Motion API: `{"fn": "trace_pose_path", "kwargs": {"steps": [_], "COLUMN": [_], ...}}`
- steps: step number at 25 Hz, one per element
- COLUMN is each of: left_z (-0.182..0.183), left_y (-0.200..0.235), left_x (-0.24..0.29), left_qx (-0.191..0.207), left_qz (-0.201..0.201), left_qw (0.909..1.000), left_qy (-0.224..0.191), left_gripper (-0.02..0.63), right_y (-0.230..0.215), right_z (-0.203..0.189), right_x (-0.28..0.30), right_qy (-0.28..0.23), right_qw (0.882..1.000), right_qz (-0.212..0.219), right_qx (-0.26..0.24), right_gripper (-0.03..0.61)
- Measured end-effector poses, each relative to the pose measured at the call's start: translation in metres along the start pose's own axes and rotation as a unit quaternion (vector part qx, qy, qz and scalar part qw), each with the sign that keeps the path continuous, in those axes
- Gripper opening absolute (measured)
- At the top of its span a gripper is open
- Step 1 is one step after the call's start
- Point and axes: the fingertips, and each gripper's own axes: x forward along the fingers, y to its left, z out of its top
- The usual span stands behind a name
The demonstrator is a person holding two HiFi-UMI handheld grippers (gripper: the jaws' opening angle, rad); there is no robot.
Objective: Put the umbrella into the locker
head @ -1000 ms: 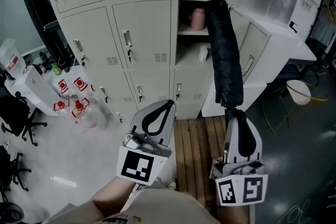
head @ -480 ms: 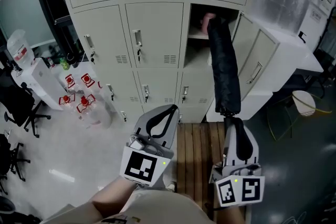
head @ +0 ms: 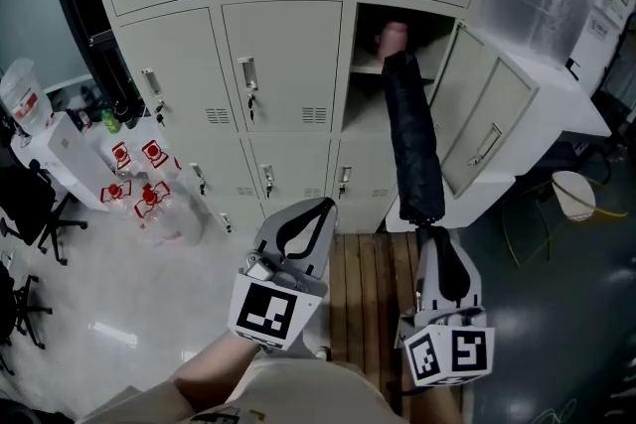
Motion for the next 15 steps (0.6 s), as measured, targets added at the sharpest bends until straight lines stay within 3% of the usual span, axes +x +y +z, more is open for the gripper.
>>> {"fn": "trace_pose_path", "kwargs": {"steps": [8,15], "left_z": [-0.038,-0.062], "left_y": [0.023,0.042], "left_x": [0.033,0.067], "left_qx": [-0.029,-0.029], "left_qz": [0.006,-0.003], "left_qw": [0.9986,0.9984], "left_qy": [0.043,0.048], "left_gripper": [0.009,0.009], "right_y": [-0.012,-0.022], "right_z": [-0.041,-0.070], "right_x": [0.040,0.078], "right_qy": [0.049,0.086], "right_qw": [0.999,0.996], "right_qz": [-0.004,-0.015], "right_qx": [0.009,0.005], "right_gripper": [0.037,0.037]}}
